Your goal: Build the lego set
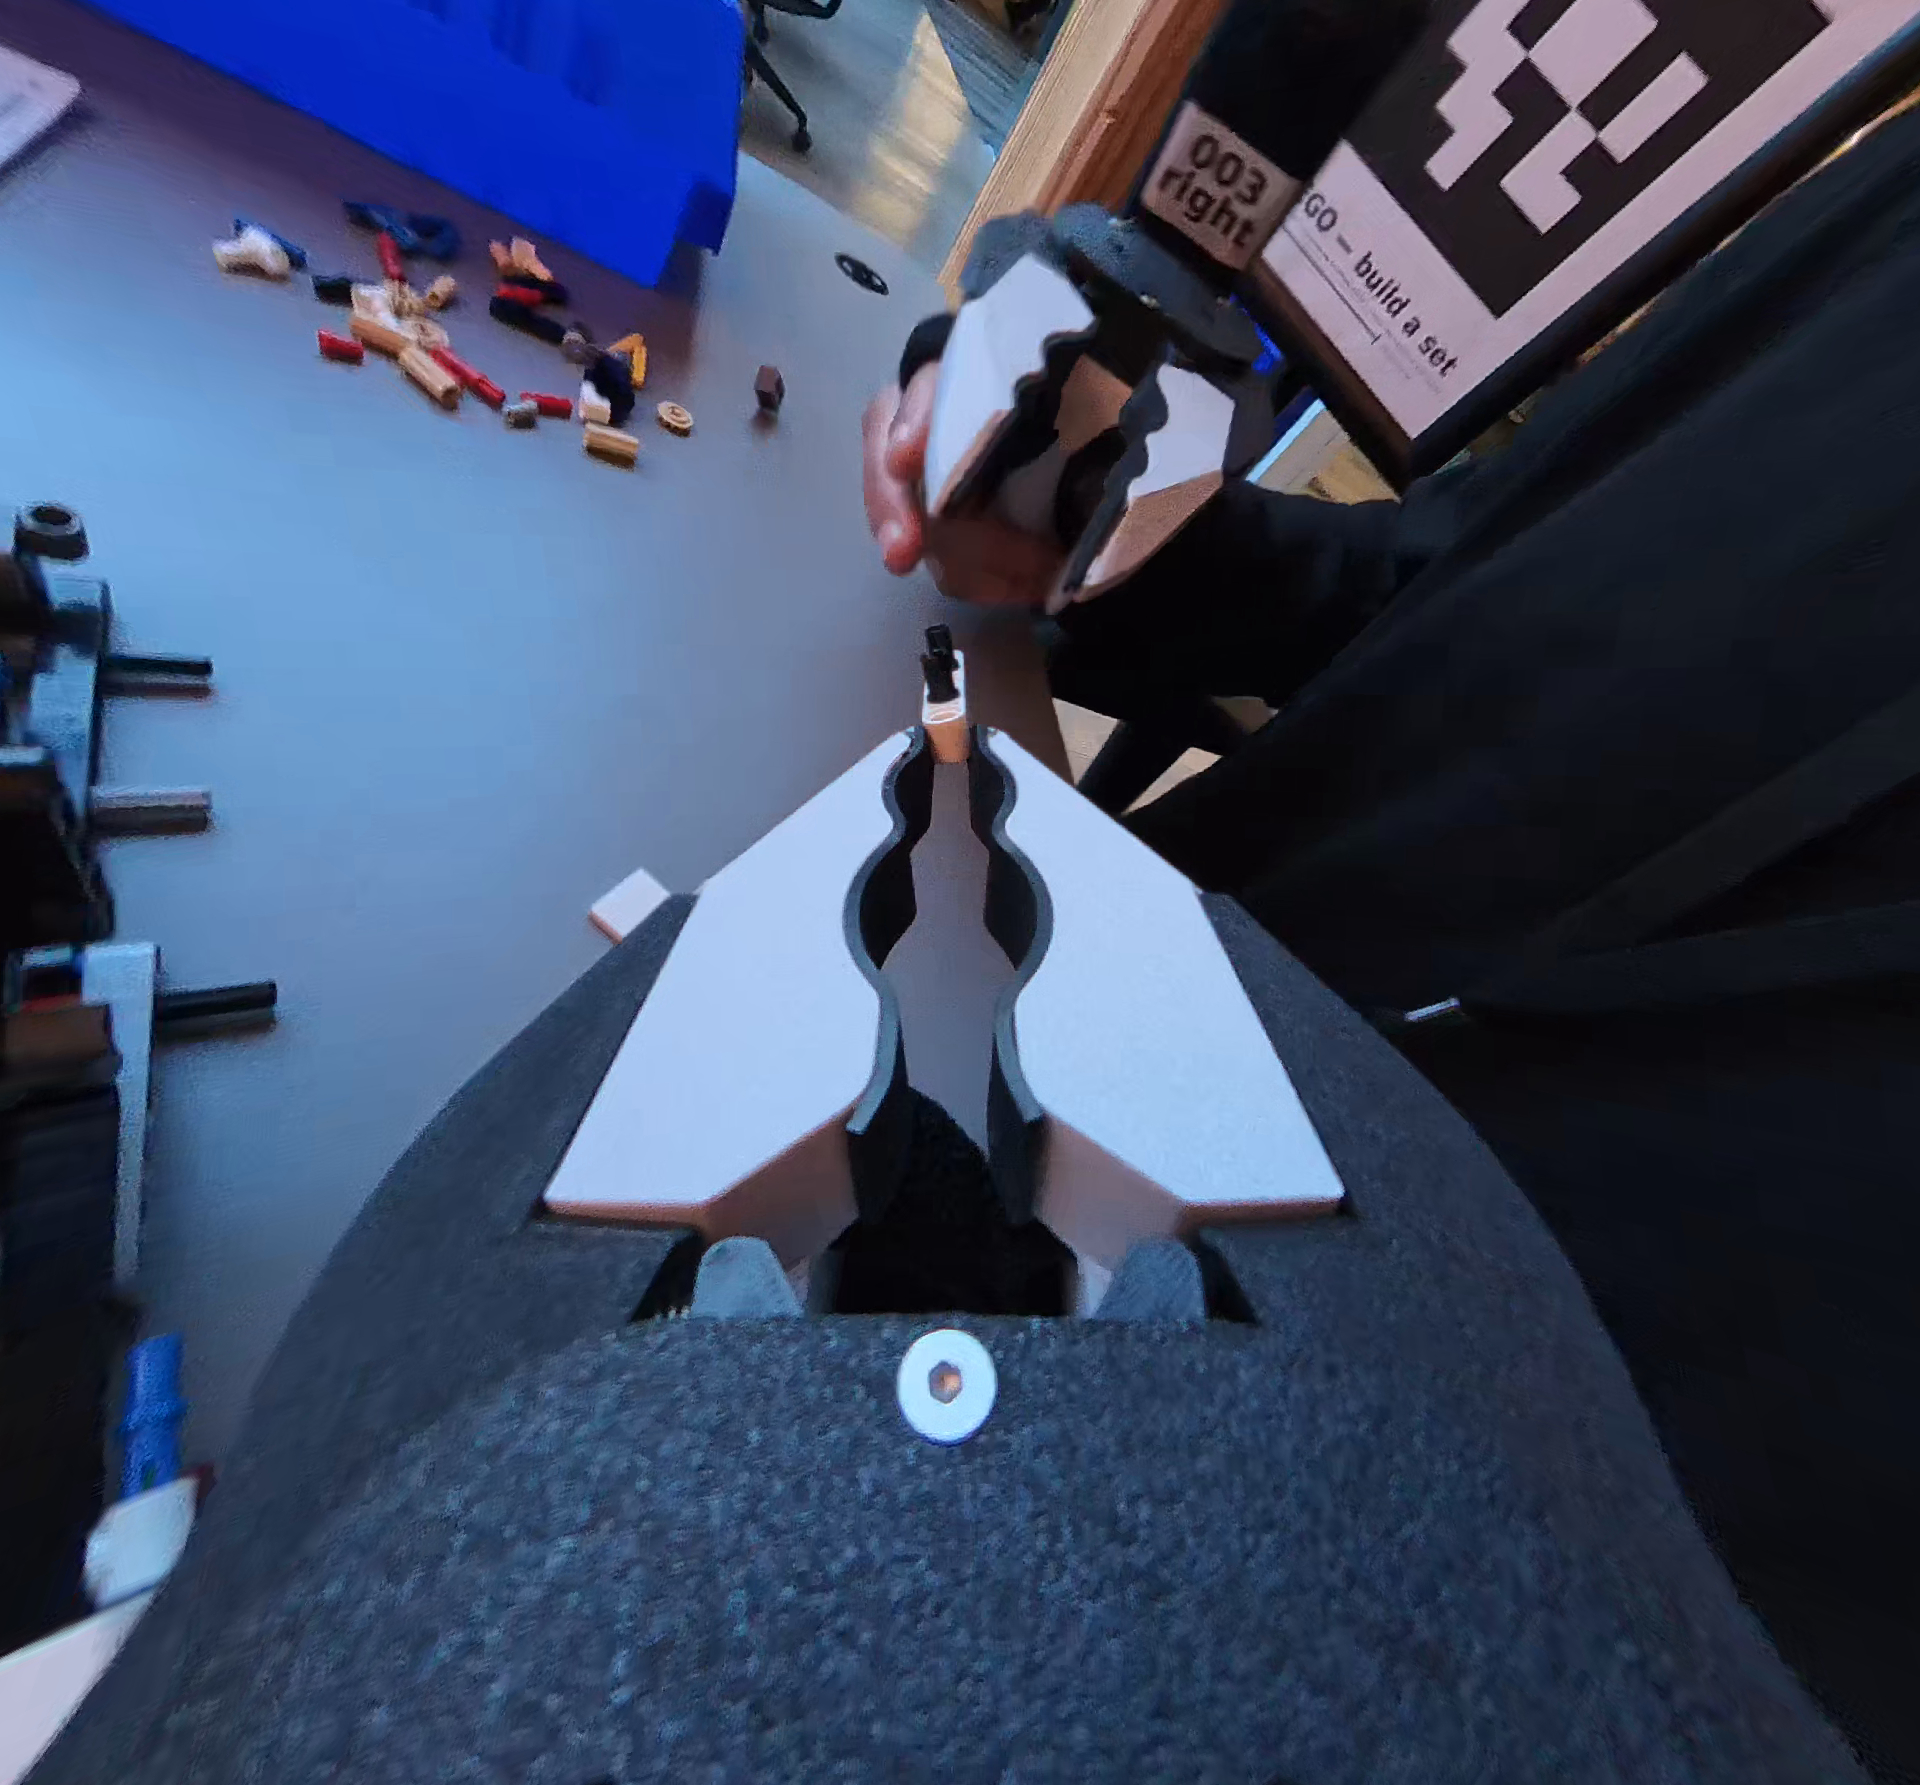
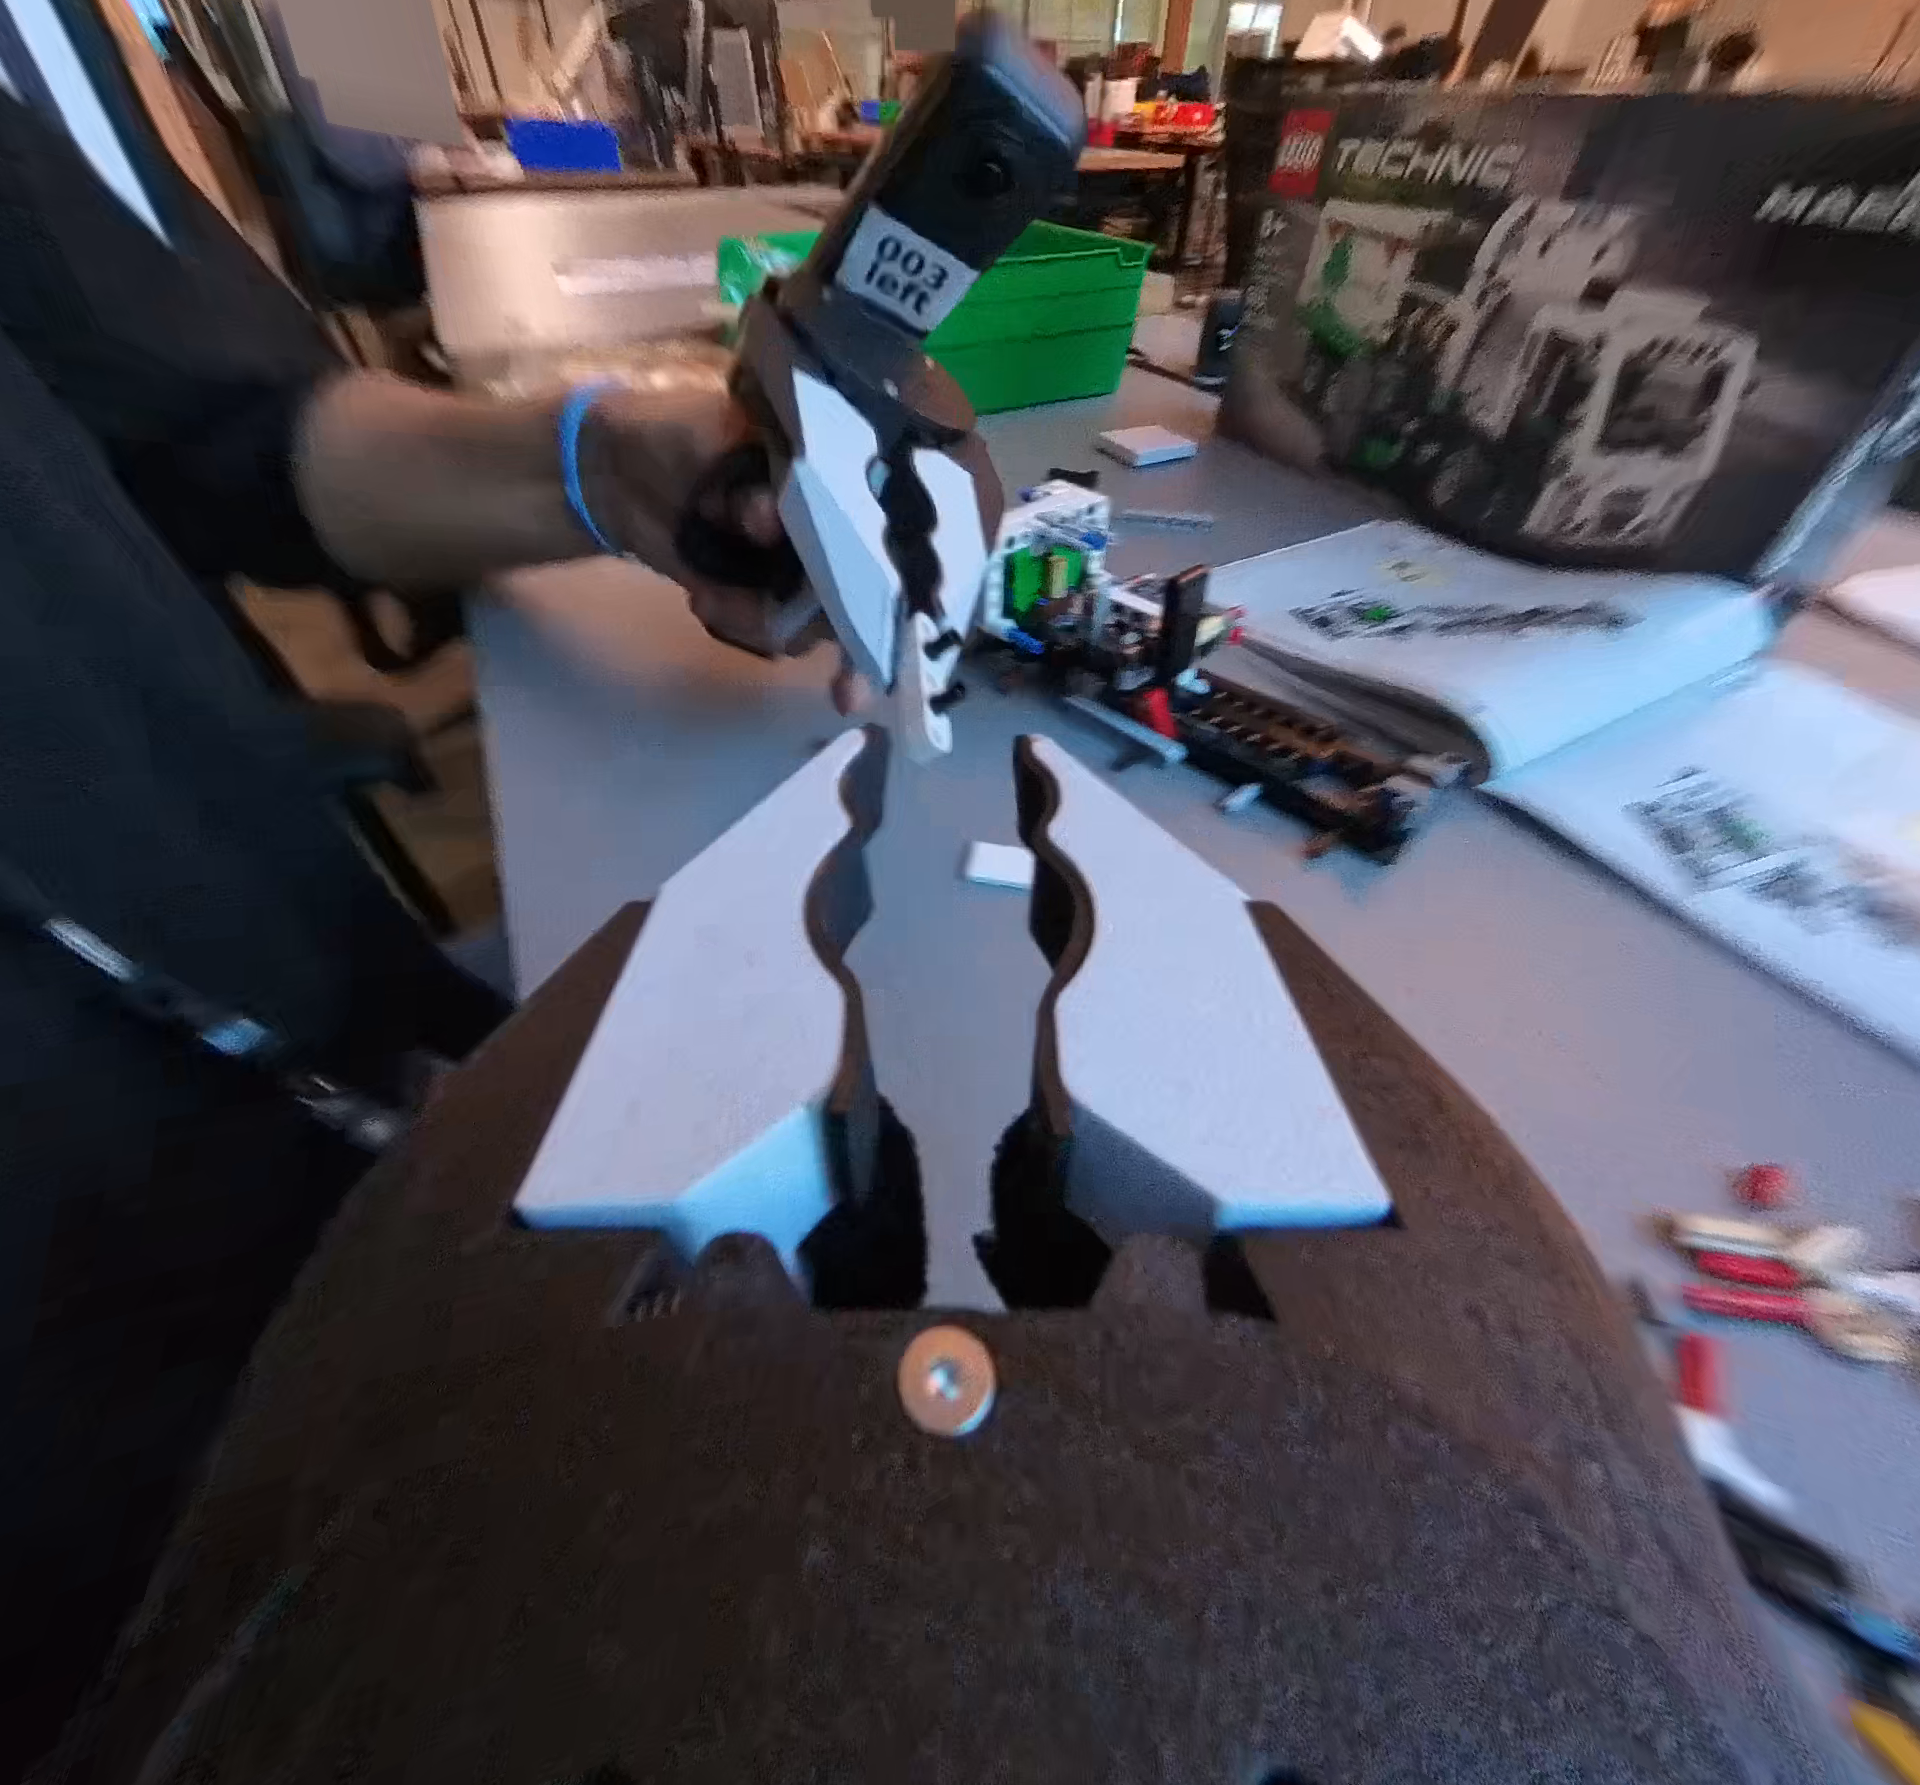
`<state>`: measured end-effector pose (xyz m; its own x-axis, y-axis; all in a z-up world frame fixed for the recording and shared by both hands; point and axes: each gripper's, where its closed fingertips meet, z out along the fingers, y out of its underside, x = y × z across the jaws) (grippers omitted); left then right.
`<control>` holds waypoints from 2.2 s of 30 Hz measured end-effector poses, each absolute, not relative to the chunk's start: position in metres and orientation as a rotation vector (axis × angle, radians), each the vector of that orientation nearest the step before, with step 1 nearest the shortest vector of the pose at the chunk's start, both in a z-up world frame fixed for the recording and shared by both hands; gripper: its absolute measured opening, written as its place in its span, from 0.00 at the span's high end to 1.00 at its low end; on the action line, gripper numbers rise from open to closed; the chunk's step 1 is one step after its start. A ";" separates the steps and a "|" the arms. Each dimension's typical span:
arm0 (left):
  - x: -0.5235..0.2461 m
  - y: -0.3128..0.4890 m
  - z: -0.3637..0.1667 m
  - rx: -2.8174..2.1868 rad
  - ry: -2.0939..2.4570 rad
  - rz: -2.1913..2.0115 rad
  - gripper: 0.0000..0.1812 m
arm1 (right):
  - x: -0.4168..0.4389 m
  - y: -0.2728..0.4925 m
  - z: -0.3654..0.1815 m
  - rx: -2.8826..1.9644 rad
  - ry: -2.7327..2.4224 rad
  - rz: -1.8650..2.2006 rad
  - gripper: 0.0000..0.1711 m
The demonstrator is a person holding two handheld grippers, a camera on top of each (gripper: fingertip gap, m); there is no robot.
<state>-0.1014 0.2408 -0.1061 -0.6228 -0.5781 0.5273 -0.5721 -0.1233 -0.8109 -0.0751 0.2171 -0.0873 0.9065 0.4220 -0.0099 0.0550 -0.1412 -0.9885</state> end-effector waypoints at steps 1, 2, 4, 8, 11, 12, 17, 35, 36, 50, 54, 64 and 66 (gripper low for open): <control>-0.100 0.238 -0.106 -1.316 2.074 -1.893 0.97 | -0.078 0.220 -0.087 -1.697 -0.307 0.409 0.83; -0.100 0.235 -0.104 -1.265 2.073 -1.872 0.97 | -0.081 0.222 -0.086 -1.690 -0.258 0.461 0.82; -0.101 0.228 -0.099 -1.166 2.065 -1.851 0.97 | -0.086 0.226 -0.087 -1.680 -0.208 0.503 0.83; -0.101 0.220 -0.091 -1.065 2.041 -1.854 0.97 | -0.097 0.227 -0.096 -1.710 -0.244 0.460 0.94; -0.102 0.216 -0.093 -1.028 2.065 -1.838 0.97 | -0.098 0.222 -0.098 -1.723 -0.246 0.483 0.95; -0.102 0.214 -0.094 -1.009 2.072 -1.823 0.97 | -0.099 0.220 -0.100 -1.745 -0.243 0.520 0.96; -0.103 0.206 -0.088 -0.973 2.037 -1.892 0.97 | -0.103 0.212 -0.100 -1.761 -0.233 0.585 0.96; -0.114 0.200 -0.093 -0.837 2.076 -1.804 0.96 | -0.122 0.211 -0.108 -1.815 -0.265 0.702 0.96; -0.113 0.201 -0.092 -0.833 2.072 -1.794 0.96 | -0.121 0.212 -0.107 -1.806 -0.259 0.695 0.96; -0.109 0.214 -0.092 -0.924 1.948 -1.843 0.96 | 0.129 0.078 -0.171 -2.218 0.365 -0.339 0.82; -0.107 0.216 -0.091 -0.944 1.937 -1.861 0.96 | 0.134 0.072 -0.172 -2.178 0.352 -0.302 0.85; -0.112 0.206 -0.097 -0.928 2.006 -1.848 0.96 | 0.105 0.087 -0.175 -2.229 0.085 -0.333 0.92; -0.112 0.205 -0.098 -0.929 2.012 -1.843 0.96 | 0.103 0.088 -0.174 -2.216 0.103 -0.328 0.91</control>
<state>-0.1122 0.2052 -0.0975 -0.7623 -0.6064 0.2262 -0.2783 -0.0084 -0.9605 0.1029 0.0880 -0.1736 0.9619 -0.1879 0.1986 0.0410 -0.6190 -0.7843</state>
